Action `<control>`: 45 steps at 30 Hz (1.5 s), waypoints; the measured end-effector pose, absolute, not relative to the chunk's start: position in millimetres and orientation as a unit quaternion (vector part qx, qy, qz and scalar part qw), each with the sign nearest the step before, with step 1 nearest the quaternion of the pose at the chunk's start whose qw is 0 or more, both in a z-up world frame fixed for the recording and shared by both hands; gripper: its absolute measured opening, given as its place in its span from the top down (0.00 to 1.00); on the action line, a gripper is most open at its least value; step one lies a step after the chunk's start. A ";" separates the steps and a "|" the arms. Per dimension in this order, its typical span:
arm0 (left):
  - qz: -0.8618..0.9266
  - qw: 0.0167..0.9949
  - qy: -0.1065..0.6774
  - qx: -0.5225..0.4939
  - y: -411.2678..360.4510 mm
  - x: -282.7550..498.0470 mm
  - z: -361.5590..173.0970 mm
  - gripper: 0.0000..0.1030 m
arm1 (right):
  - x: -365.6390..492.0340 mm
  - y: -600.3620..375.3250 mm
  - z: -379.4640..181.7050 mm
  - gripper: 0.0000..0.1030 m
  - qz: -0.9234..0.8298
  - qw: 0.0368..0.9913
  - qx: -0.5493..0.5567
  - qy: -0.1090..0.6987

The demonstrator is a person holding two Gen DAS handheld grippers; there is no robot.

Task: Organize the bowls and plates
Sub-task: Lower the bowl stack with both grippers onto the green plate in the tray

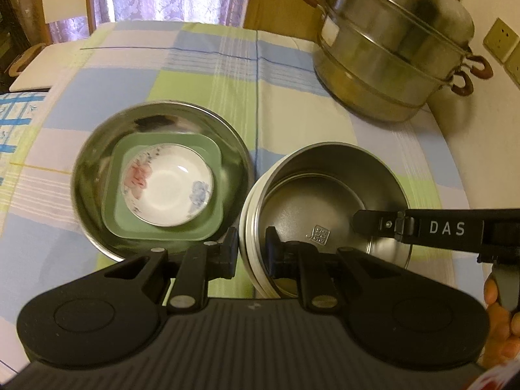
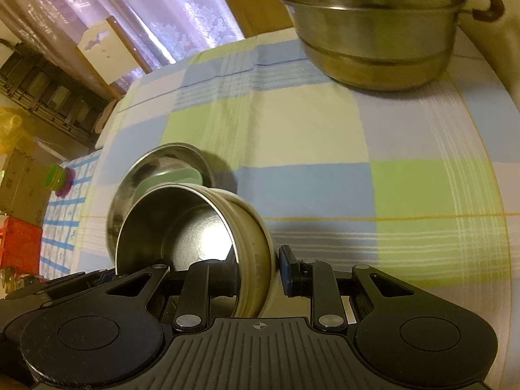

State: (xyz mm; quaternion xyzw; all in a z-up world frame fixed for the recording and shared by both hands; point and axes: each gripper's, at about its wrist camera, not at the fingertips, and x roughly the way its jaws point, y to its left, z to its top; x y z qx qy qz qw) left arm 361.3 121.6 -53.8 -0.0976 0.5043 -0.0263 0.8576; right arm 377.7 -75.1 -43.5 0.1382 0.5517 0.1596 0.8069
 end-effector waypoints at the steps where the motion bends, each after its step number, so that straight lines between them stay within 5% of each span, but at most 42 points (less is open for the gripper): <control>1: -0.024 0.858 0.503 -0.098 125.1 361.6 -52.2 0.86 | 378.9 -71.0 -41.8 0.76 0.162 0.807 0.137 0.551; 21: 0.017 0.867 0.490 -0.095 202.5 393.1 -38.0 0.86 | 428.4 13.7 -37.4 0.76 0.195 0.797 0.136 0.555; 45: 0.022 0.838 0.535 -0.103 240.1 429.9 -81.8 0.86 | 467.9 47.7 -82.4 0.76 0.171 0.762 0.149 0.606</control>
